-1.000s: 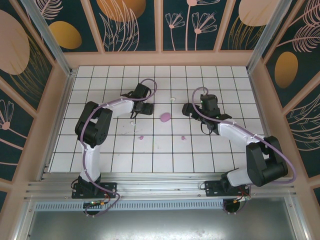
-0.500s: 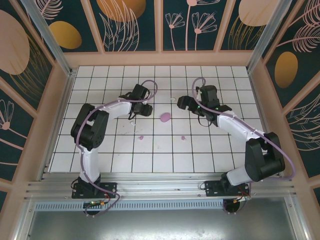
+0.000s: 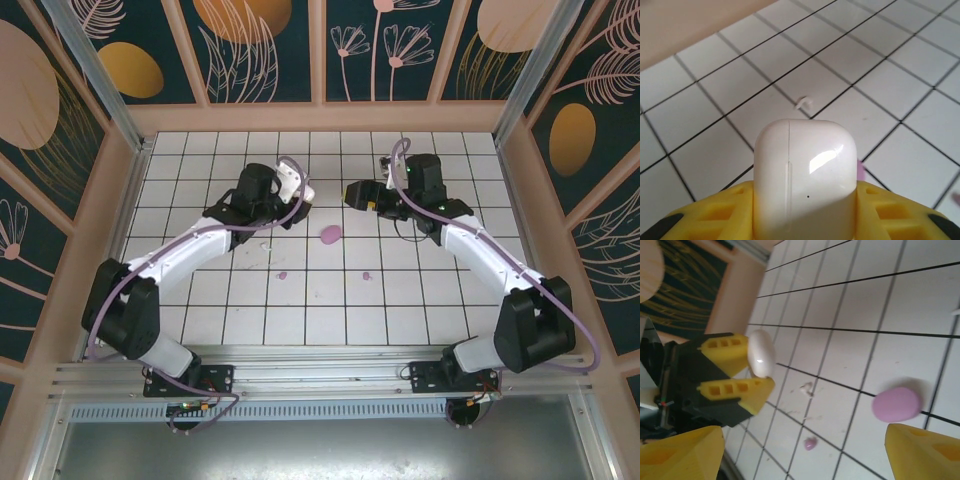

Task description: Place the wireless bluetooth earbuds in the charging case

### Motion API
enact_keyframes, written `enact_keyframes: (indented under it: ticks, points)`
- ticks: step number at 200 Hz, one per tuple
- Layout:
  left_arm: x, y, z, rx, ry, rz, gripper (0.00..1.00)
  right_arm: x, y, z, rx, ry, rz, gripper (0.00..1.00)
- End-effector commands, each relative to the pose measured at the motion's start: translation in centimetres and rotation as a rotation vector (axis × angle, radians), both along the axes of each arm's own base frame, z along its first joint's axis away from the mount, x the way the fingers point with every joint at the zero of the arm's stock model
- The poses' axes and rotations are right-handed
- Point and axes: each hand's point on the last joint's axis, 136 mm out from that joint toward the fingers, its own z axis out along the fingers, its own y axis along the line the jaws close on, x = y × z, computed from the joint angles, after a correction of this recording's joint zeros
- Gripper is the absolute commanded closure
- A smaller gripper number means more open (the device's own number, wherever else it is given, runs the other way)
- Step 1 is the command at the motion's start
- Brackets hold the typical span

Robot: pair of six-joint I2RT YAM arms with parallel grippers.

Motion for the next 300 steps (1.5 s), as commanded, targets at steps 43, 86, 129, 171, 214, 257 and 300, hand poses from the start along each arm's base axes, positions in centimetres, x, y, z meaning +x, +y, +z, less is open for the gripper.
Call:
enact_keyframes:
  ticks: [43, 86, 129, 171, 214, 257, 300]
  points:
    - [-5.0, -3.2, 4.7, -0.05, -0.206, -0.305, 0.76, -4.1, 3.5, 4.1, 0.114, -0.011, 0.258, 0.18]
    - [-6.1, -3.2, 5.5, -0.052, -0.234, -0.356, 0.75, -4.4, 4.7, 3.4, 0.092, 0.022, 0.283, 0.23]
    - [-6.7, -3.0, 5.6, -0.052, -0.236, -0.368, 0.75, -4.9, 6.3, 3.2, 0.083, 0.061, 0.323, 0.29]
    - [-6.8, -3.1, 5.7, -0.065, -0.227, -0.37, 0.75, -5.1, 7.0, 2.3, 0.074, 0.079, 0.342, 0.47]
    - [-7.1, -2.8, 6.0, -0.071, -0.22, -0.359, 0.74, -4.6, 7.0, 2.0, 0.074, 0.055, 0.328, 0.74]
    - [-7.4, -2.6, 6.7, -0.117, -0.191, -0.325, 0.49, -4.4, 7.2, 3.5, 0.134, -0.042, 0.323, 0.86]
    - [-6.6, -2.5, 9.6, -0.236, -0.066, -0.278, 0.32, -3.7, 4.8, 6.3, 0.196, -0.197, 0.197, 0.9]
